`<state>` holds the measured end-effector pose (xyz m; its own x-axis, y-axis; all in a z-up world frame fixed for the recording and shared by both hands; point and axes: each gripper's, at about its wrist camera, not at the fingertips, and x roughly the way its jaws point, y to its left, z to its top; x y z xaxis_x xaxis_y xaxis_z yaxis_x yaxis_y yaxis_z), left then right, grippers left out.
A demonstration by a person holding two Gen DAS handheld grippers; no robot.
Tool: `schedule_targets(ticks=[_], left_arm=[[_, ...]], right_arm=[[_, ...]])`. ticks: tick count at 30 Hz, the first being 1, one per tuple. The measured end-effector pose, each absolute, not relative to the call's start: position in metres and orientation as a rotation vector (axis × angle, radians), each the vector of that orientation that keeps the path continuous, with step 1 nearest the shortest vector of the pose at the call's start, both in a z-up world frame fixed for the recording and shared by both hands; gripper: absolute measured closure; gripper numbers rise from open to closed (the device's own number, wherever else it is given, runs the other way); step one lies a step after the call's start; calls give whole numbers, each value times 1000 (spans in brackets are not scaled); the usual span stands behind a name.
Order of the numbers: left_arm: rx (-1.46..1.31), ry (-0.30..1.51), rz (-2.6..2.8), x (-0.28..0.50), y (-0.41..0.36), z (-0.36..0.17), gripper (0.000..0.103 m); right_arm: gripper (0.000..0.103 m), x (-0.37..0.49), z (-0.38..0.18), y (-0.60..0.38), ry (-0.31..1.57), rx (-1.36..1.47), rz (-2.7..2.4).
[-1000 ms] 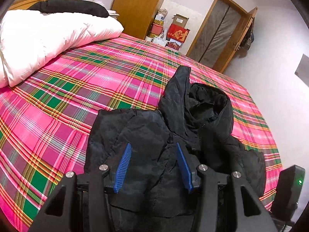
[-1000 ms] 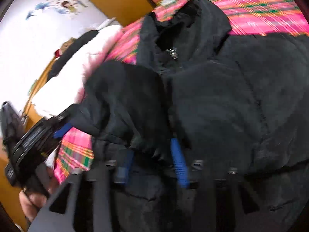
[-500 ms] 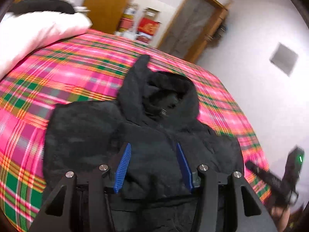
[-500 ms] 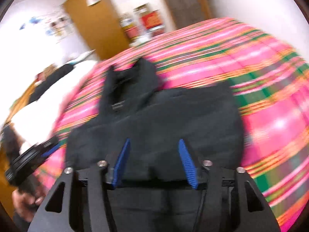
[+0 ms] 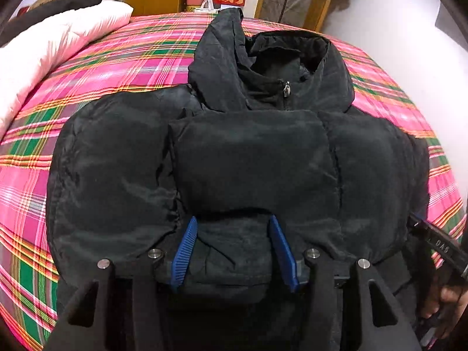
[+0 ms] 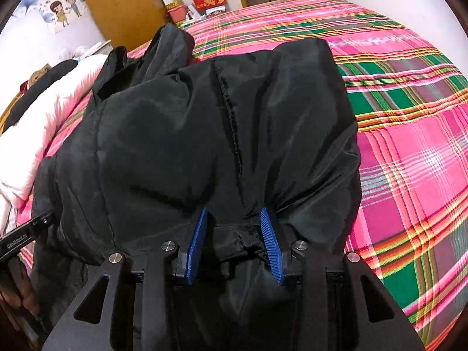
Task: Fold large clothes
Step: 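Grasp the jacket hem with both tools side by side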
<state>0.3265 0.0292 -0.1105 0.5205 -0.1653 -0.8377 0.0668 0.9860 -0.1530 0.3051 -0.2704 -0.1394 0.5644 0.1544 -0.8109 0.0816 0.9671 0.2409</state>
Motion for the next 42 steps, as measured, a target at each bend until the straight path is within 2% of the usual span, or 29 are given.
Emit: schedule_targets(ticks=[10, 15, 19, 23, 27, 31, 42], left_arm=[[-127, 1019, -140, 332, 35, -116, 47], [-154, 1003, -114, 325, 43, -88, 48], [-128, 874, -104, 321, 45, -57, 49], [-132, 790, -119, 339, 47, -48, 49], [-129, 927, -117, 363, 51, -93, 46], [-125, 955, -153, 368, 54, -111, 45], [-102, 948, -161, 370, 49, -120, 45]], right_arm=[[65, 307, -125, -266, 999, 215, 48], [65, 297, -76, -273, 886, 180, 48], [65, 315, -56, -276, 841, 174, 56], [65, 354, -71, -271, 893, 136, 62], [65, 376, -107, -269, 994, 123, 59], [65, 376, -124, -265, 1005, 132, 37], [66, 379, -124, -255, 1027, 55, 26]])
